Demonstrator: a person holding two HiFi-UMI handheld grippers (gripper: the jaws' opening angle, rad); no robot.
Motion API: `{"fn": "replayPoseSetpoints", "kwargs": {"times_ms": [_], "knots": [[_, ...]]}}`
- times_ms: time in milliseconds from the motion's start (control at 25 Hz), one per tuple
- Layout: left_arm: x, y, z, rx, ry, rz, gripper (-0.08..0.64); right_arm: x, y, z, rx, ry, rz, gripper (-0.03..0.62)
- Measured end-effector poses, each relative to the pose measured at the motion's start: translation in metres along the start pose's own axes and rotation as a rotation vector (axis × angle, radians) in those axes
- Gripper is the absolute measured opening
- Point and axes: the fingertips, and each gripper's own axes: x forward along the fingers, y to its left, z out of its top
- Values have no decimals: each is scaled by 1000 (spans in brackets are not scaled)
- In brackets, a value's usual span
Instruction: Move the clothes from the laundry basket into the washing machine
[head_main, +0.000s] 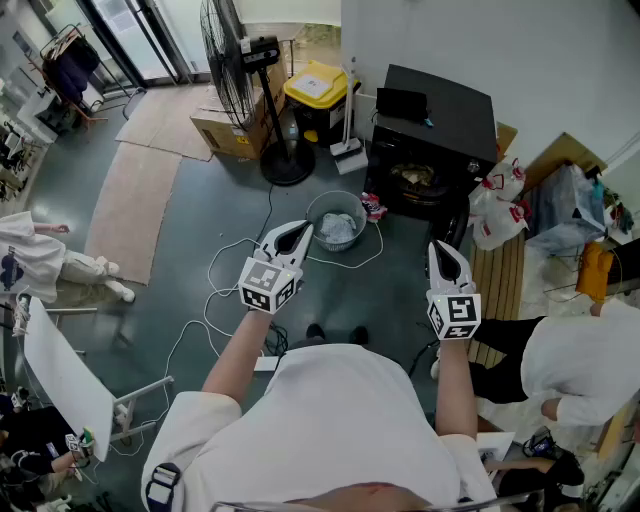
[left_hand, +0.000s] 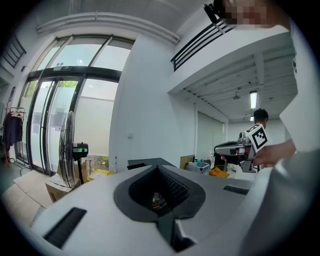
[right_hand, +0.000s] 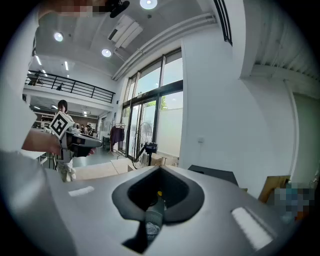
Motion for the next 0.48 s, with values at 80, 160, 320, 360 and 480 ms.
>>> {"fn": "replayPoseSetpoints", "kwargs": {"times_ms": [80,160,320,360,480], "knots": [[3,0,1,-1,-4,-1,5,2,-2,0,0,-1,0,11],[5,-1,2,-2,-4,-2,5,3,-4,1,-1,-2,1,11],[10,-1,3,-1,1,0,5,5,-10,3,1,-3,1,11],[11,-2,3,0,1,1,6,6,-11,2,4,-4,1,11],[15,-2,2,0,3,3,6,8,-15,0,18,-8,0,11]]}}
